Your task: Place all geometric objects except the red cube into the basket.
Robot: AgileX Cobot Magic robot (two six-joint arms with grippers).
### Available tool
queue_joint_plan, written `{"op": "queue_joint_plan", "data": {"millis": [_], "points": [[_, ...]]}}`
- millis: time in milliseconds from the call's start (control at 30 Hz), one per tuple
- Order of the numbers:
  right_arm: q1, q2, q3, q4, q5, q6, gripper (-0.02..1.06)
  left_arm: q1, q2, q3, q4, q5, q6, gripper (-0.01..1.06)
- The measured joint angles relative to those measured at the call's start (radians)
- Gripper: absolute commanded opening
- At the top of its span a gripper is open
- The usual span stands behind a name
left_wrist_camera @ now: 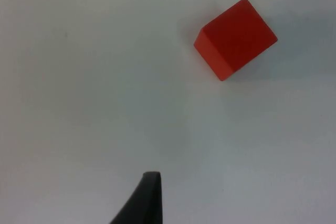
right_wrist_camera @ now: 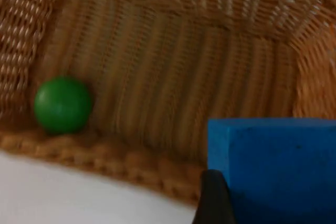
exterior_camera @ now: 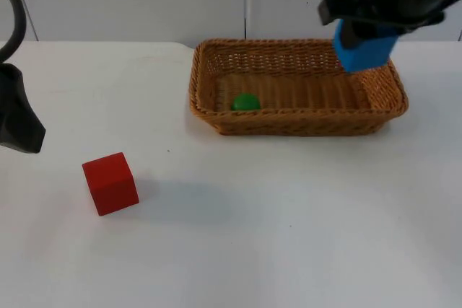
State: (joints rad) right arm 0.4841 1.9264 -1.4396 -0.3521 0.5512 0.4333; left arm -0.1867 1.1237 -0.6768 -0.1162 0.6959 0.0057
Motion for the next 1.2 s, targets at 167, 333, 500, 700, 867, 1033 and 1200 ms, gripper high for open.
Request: {"op": "queue_joint_plan", "data": {"millis": [167, 333, 500, 700, 867, 1033, 1200], "points": [[-0.003, 0.212, -0.21, 0.011, -0.025, -0.011, 0.0, 0.0, 0.0, 0.0, 0.0, 0.0, 0.0, 1.05], [-0.003, 0.319, -0.295, 0.013, -0.041, -0.013, 0.0, 0.0, 0.0, 0.0, 0.0, 0.0, 0.0, 1.05], [-0.003, 0.382, -0.309, 0.013, -0.054, -0.015, 0.03, 0.0, 0.0, 0.0, 0.0, -0.002, 0.0, 1.05], [-0.003, 0.404, -0.313, 0.019, -0.054, -0.015, 0.43, 0.0, 0.0, 0.0, 0.0, -0.002, 0.0, 1.05], [-0.003, 0.404, -0.316, 0.019, -0.056, -0.013, 1.01, 0.0, 0.0, 0.0, 0.0, -0.002, 0.0, 1.05], [-0.003, 0.368, -0.316, 0.019, -0.045, -0.008, 1.05, 0.0, 0.0, 0.0, 0.0, -0.002, 0.0, 1.05], [-0.003, 0.22, -0.316, 0.022, 0.021, -0.009, 1.05, 0.0, 0.0, 0.0, 0.0, -0.002, 0.0, 1.05]]}}
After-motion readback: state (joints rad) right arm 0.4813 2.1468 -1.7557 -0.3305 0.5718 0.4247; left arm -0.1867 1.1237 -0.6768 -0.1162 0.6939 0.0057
